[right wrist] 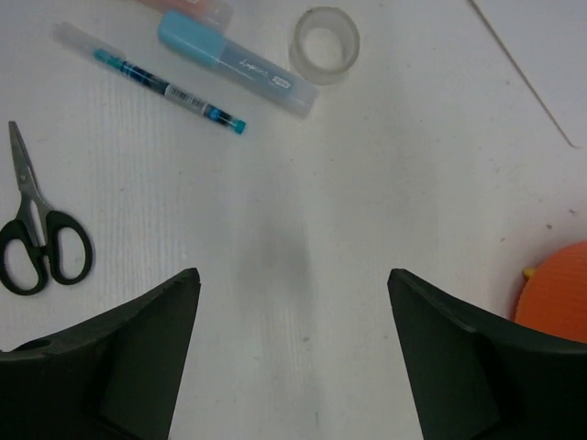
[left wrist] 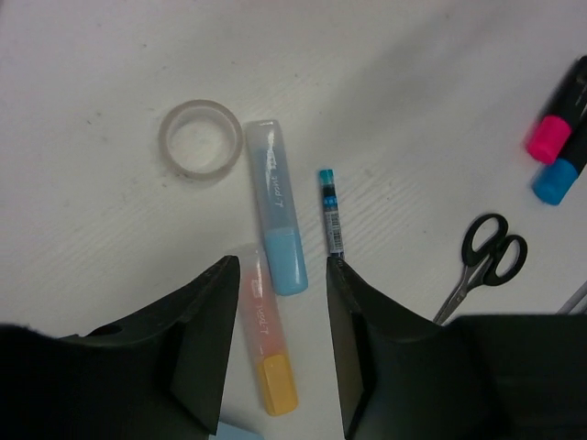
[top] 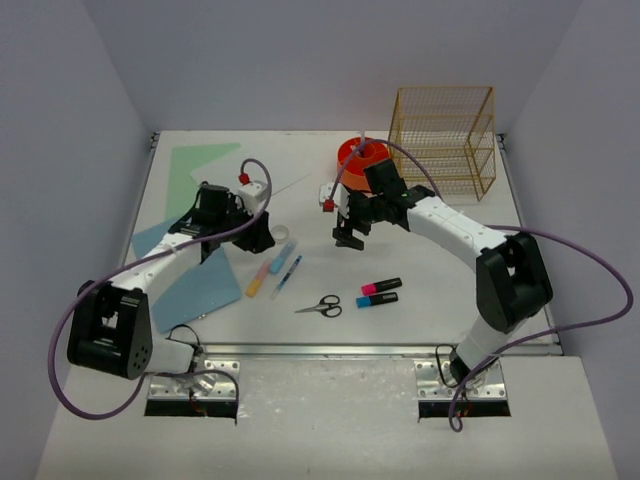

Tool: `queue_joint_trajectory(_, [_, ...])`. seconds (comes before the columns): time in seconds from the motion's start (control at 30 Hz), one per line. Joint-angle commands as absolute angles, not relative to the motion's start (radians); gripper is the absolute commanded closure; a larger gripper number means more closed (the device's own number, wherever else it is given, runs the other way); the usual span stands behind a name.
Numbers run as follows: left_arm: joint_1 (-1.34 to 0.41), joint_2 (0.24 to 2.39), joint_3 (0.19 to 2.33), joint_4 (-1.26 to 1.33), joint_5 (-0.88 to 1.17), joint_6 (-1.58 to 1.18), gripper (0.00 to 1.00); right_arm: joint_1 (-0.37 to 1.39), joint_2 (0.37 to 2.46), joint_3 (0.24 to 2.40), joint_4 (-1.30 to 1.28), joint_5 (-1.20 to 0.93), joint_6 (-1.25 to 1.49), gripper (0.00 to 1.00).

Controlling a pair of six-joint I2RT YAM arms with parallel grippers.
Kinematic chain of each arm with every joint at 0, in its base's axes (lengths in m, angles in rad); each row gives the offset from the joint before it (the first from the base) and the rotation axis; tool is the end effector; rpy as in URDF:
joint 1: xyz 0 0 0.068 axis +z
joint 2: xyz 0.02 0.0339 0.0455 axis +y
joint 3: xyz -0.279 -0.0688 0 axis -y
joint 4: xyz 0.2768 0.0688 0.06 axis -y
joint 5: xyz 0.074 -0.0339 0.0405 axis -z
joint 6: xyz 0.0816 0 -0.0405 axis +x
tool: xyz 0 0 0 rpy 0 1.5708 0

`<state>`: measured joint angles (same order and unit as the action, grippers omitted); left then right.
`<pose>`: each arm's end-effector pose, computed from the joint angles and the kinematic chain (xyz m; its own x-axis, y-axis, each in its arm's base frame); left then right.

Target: Organize the desk

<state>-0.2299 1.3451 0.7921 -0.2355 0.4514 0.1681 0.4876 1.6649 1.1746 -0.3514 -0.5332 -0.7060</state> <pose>0.3118 -0.1095 0.1865 -0.5965 0.2942 -0.7467 0.6129 0.7677 -0.1871 0.3470 0.2310 0.2063 -0.0455 -0.6566 -0.7529 -0.9621 0.2315 -0.1438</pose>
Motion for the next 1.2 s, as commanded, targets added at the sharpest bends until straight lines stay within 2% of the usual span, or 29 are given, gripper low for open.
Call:
queue_joint_trajectory(0.0, [-0.371,1.371,0.794,-0.230,0.269,0.189,0.61,0.436,1.526,1.090,-0.260,-0.467,-0.684,0.08])
queue_joint_trajectory(0.13, [-0.424,1.459,0.849,-0.254,0.260,0.168,0.61,0.404,1.457,1.007,-0.261,-0.451,-0.693,0.03])
queue_joint_trajectory(0.2, [-0.460,1.528,0.899,-0.266,0.225,0.150,0.66,0.392,1.417,0.980,-0.255,-0.435,-0.690,0.02])
queue_joint_trajectory(0.37, [-0.539,1.633,0.944,-0.241,0.142,0.122,0.69,0.356,1.352,0.949,-0.268,-0.408,-0.681,0.01])
queue_joint_trajectory(0.6, [-0.548,1.761,0.988,-0.253,0.091,0.078,0.72,0.339,1.293,0.927,-0.302,-0.417,-0.713,0.01])
queue_joint_trajectory(0.73, [-0.550,1.821,1.018,-0.275,0.073,0.076,0.84,0.340,1.278,0.991,-0.360,-0.458,-0.682,0.01])
queue_joint_trajectory(0.83, [-0.561,1.851,1.029,-0.291,0.036,0.086,0.98,0.341,1.262,1.020,-0.390,-0.513,-0.701,0.02])
queue_joint_trajectory(0.9, [-0.563,1.860,1.036,-0.302,0.035,0.087,1.00,0.346,1.236,1.025,-0.409,-0.548,-0.752,0.03])
queue_joint_trajectory(1.0, [-0.562,1.846,1.056,-0.325,0.056,0.087,1.00,0.373,1.185,0.989,-0.431,-0.598,-0.900,0.05])
queue_joint_trajectory(1.07, [-0.551,1.807,1.092,-0.373,0.191,0.067,1.00,0.419,1.118,0.922,-0.431,-0.641,-1.069,0.08])
queue_joint_trajectory(1.17, [-0.533,1.778,1.164,-0.445,0.368,-0.006,1.00,0.533,1.085,0.860,-0.421,-0.597,-1.251,0.13])
